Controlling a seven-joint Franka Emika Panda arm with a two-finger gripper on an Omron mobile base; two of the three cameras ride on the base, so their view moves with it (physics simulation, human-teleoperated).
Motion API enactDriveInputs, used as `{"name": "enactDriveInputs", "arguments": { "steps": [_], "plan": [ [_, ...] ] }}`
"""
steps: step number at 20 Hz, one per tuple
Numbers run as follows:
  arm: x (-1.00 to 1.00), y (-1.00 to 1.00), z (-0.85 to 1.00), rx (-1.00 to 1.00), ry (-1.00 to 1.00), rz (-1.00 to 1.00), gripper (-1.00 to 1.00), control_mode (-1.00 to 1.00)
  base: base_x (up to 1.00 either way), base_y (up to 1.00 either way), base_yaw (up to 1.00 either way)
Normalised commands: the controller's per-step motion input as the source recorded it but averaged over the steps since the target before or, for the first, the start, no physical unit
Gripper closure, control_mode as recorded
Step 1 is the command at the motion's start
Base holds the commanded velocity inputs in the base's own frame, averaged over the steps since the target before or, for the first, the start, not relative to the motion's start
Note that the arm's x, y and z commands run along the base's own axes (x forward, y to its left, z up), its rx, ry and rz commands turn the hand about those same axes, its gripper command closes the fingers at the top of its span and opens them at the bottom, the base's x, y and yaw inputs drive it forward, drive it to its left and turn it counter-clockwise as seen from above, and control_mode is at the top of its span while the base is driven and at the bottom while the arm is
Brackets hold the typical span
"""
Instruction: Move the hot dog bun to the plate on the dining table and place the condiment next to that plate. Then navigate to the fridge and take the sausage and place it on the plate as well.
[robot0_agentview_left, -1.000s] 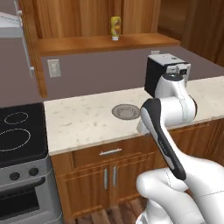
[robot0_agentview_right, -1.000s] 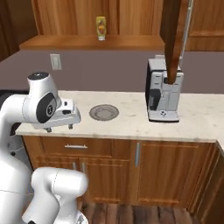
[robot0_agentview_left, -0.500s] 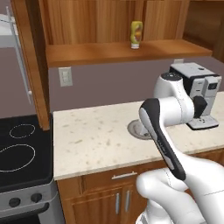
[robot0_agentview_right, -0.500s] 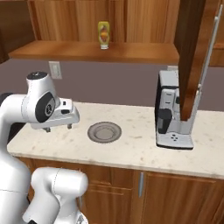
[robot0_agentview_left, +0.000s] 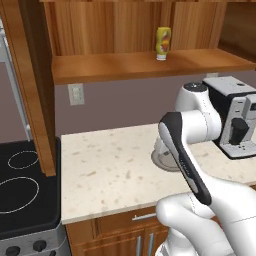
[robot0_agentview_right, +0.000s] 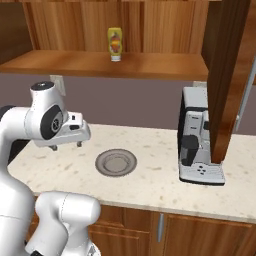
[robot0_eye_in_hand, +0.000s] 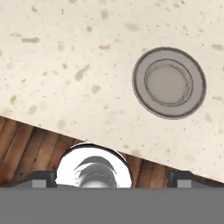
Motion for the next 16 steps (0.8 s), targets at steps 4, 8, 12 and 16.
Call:
{"name": "enactDriveInputs", "arguments": {
  "steps": [4, 8, 12, 16],
  "plan": [
    [0.01, -0.06, 0.36, 0.08, -0.12, 0.0, -1.0, -1.0, 0.0, 0.0, 0.0],
    [0.0, 0.0, 0.63, 0.01, -0.39, 0.0, -1.0, -1.0, 0.0, 0.0, 0.0],
    [0.0, 0.0, 0.79, 0.0, -0.52, 0.0, -1.0, -1.0, 0.0, 0.0, 0.0],
    [0.0, -0.01, 0.74, -0.01, -0.48, 0.0, -1.0, -1.0, 0.0, 0.0, 0.0]
  ]
}}
